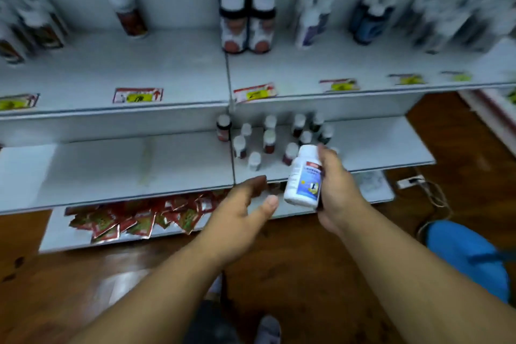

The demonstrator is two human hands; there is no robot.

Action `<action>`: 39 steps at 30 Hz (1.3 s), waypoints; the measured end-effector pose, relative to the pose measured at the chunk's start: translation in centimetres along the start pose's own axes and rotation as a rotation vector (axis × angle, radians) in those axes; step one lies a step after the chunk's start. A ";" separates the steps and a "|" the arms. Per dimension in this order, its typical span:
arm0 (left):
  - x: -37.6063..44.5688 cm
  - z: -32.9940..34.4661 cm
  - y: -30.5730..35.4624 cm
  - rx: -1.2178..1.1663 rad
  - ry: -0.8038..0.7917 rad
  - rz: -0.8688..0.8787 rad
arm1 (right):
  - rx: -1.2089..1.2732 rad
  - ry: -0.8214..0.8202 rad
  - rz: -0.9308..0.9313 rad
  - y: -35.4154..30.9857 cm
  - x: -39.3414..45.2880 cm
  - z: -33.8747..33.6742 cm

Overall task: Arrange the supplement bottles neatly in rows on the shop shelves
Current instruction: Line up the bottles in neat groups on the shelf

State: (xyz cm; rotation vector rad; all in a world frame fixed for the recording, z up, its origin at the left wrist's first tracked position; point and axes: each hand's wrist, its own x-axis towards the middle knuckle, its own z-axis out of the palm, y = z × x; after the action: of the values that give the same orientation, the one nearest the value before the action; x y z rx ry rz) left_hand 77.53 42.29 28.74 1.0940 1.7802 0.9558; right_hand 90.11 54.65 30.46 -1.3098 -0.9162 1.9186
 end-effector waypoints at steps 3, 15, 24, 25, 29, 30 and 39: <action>0.1 -0.9 4.0 -0.064 0.000 0.078 | -0.106 0.001 -0.106 -3.9 -2.5 -0.4; 9.3 -5.7 10.7 -0.018 -0.095 0.257 | -0.195 0.044 -0.402 -11.7 0.5 1.6; 22.1 -2.3 13.4 0.148 0.056 0.252 | -0.442 0.036 -0.491 -19.4 13.9 -1.5; 23.8 -1.7 13.5 0.196 0.097 0.233 | -0.504 0.023 -0.503 -20.4 15.9 -1.8; 29.8 0.1 14.3 0.483 0.246 0.160 | -0.813 -0.040 -0.576 -23.8 22.8 -2.7; 31.0 0.4 14.5 0.517 0.258 0.122 | -0.901 -0.061 -0.586 -24.6 24.1 -2.8; 37.1 2.5 13.9 0.715 0.374 -0.076 | -1.209 -0.278 -0.594 -26.4 32.5 -1.6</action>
State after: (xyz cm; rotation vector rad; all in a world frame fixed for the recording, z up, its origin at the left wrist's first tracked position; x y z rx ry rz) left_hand 73.39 81.75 30.98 1.3119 2.5627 0.4899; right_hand 84.79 95.95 35.36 -1.0858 -2.4881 1.0095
